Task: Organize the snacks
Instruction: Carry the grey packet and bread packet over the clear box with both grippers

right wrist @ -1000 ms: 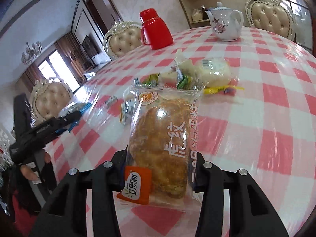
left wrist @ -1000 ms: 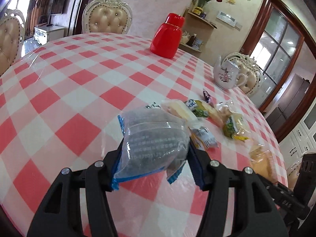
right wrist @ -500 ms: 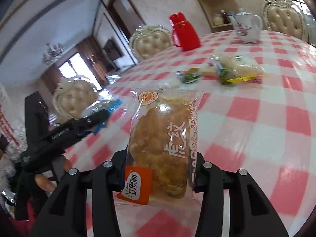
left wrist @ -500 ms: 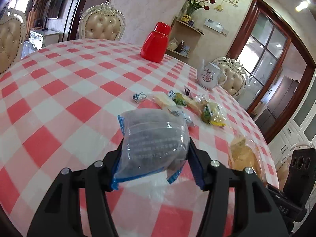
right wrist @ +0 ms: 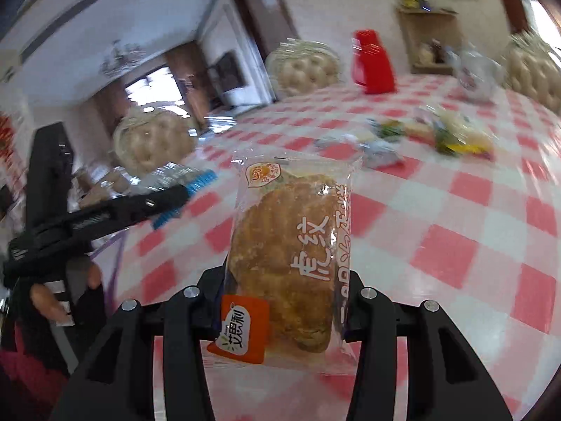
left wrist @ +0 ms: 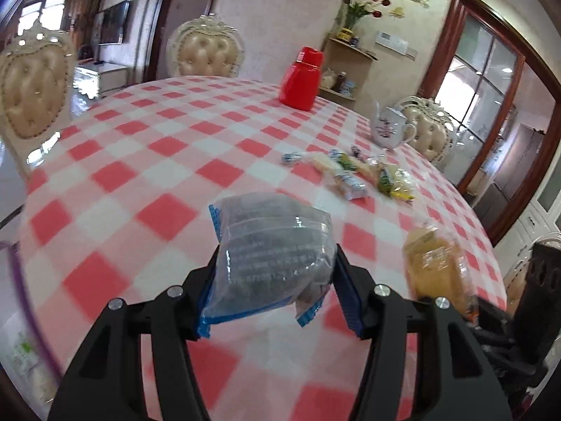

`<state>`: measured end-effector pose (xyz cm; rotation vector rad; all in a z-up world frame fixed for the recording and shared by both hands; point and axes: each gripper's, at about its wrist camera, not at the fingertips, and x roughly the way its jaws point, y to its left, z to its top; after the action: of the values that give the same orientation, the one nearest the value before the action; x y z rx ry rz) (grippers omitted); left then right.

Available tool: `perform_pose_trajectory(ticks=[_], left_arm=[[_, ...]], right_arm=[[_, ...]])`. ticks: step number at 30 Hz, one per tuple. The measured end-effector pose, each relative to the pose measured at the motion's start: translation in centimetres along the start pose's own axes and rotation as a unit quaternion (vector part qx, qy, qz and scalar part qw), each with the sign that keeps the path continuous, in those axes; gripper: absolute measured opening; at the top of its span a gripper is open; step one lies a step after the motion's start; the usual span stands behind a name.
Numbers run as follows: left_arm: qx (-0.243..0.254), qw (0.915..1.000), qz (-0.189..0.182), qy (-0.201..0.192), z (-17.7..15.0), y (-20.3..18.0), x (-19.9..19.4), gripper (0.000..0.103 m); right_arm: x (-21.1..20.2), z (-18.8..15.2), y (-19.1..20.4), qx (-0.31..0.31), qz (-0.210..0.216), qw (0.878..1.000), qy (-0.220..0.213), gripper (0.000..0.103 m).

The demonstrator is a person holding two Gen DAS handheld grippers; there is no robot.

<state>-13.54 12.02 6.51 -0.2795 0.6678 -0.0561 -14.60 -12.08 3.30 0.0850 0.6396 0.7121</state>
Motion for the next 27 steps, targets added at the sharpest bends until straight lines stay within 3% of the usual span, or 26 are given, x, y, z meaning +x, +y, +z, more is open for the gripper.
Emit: perform_pose_trajectory(ticks=[5,10,14,21,25,27], left_arm=[[-0.013,0.9993,0.032,-0.015,-1.2,4.5,-4.1,0.058],[0.001,0.9978,0.065,-0.016,-2.6,8.0,-7.1,0.059],[0.02,0.9932,0.113,-0.018,-3.4,10.5,-9.0,0.059],[0.013,0.9854,0.168,-0.022,-3.3,16.0,-12.4,0.059],[0.011,0.9797,0.2,-0.015,-3.5,18.3,-13.5,0.059],[0.001,0.9771,0.212,-0.019,-3.6,19.8,-14.3,0.059]], right_arm=[[-0.1,0.1,3.7,-0.029,0.04,0.999,-0.001,0.045],[0.7,0.0,8.1,-0.056,0.052,0.997,0.014,0.045],[2.3,-0.7,13.0,-0.092,0.064,0.993,0.04,0.045],[5.7,-3.7,22.3,-0.185,0.107,0.973,0.092,0.045],[7.5,-5.0,25.5,-0.206,0.115,0.964,0.123,0.045],[7.6,-5.3,26.8,-0.224,0.12,0.961,0.113,0.045]])
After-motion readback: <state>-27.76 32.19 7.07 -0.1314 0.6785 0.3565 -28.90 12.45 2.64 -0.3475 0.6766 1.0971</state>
